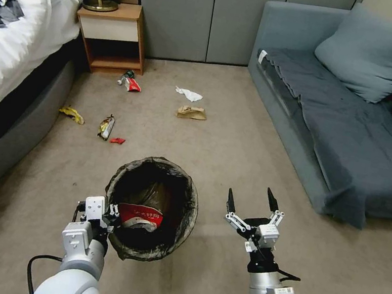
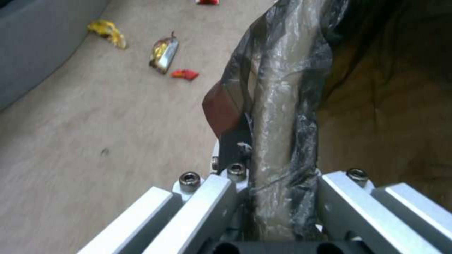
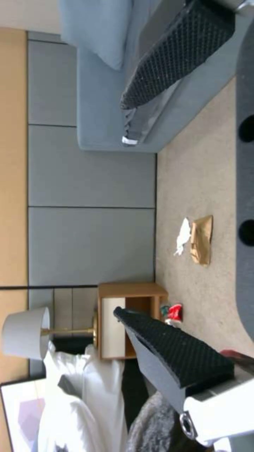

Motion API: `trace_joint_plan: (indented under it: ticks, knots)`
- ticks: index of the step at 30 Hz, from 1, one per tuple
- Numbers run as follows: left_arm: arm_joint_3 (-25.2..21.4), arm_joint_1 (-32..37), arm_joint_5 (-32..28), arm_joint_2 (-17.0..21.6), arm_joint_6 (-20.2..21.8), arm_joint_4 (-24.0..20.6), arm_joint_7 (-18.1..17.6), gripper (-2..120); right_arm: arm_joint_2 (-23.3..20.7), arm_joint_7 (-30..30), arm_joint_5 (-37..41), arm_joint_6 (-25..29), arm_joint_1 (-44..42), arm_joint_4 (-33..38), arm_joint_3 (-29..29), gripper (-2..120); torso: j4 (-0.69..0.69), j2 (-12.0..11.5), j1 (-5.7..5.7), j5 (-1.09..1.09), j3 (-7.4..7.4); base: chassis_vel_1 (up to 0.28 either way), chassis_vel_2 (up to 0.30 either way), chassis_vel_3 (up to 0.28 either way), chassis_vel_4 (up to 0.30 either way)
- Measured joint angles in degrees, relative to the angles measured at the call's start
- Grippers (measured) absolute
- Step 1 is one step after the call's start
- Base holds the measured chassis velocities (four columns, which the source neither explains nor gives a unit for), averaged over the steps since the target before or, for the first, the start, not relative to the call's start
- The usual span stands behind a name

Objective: Pick up the trash bin, then pick up the garbage from the floor and place it into the trash bin.

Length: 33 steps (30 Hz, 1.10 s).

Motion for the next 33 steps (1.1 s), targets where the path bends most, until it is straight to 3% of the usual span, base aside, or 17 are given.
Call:
trace_joint_plan:
  ticks: [33]
  knots:
    - [0.1,-0.2,0.3,-0.5,0.1,0.5,-0.2,1,-0.1,-0.5,0.1,0.3,0.5,-0.4,-0.3,100,0.00,0.0,0.01,0.00,0.00,-0.348,0.350,0.346,-0.346]
